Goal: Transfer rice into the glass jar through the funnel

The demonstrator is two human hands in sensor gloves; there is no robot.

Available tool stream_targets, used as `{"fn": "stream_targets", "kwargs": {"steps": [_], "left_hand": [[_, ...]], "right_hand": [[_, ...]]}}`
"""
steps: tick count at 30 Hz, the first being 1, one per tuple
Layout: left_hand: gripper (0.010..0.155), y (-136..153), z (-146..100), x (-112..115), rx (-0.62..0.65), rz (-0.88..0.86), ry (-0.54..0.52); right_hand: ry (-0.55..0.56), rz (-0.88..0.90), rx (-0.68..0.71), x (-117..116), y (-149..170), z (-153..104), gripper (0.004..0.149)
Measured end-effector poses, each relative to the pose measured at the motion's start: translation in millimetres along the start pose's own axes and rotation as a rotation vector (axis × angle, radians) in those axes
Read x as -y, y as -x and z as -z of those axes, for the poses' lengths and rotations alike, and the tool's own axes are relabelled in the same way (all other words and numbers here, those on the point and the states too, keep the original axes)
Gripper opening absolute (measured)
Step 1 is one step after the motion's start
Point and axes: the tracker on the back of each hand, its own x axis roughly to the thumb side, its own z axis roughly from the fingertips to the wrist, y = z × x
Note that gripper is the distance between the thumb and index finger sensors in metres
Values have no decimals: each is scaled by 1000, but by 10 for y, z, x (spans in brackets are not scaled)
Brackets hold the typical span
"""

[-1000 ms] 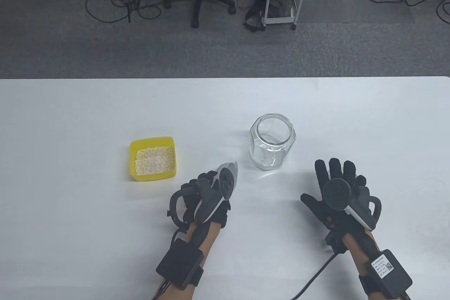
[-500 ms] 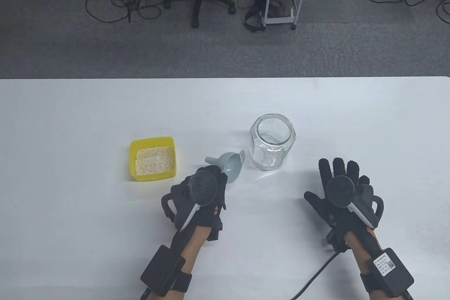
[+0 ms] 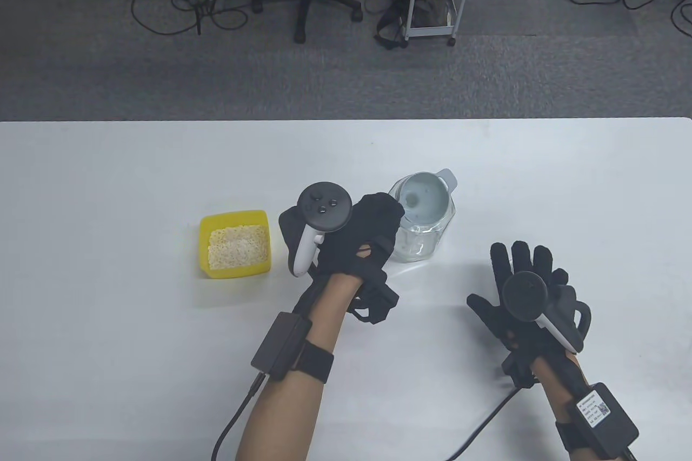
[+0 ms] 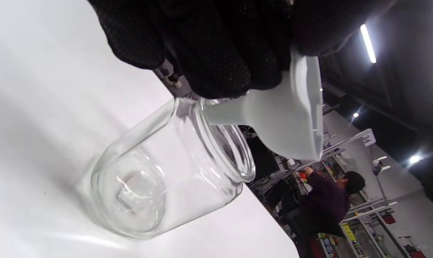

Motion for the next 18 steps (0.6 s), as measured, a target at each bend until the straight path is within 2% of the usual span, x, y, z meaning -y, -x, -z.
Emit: {"fn": "stream_targets", "kwargs": {"steps": [7,10,14,18], "left_hand": [[44,150,288,141,-147,-71,118],[44,187,328,145,-209,-35,101],[45,156,352,176,-232,0,114],[45,108,378,182,-282,79,51]], "right_hand": [[-8,12,-9,-3,28,7,93],[-5,-3,-7,-15,9,23,93],[-8,-19,1,-34,-23,32,93],[-12,-27,1,-51,-29,33,93]]}}
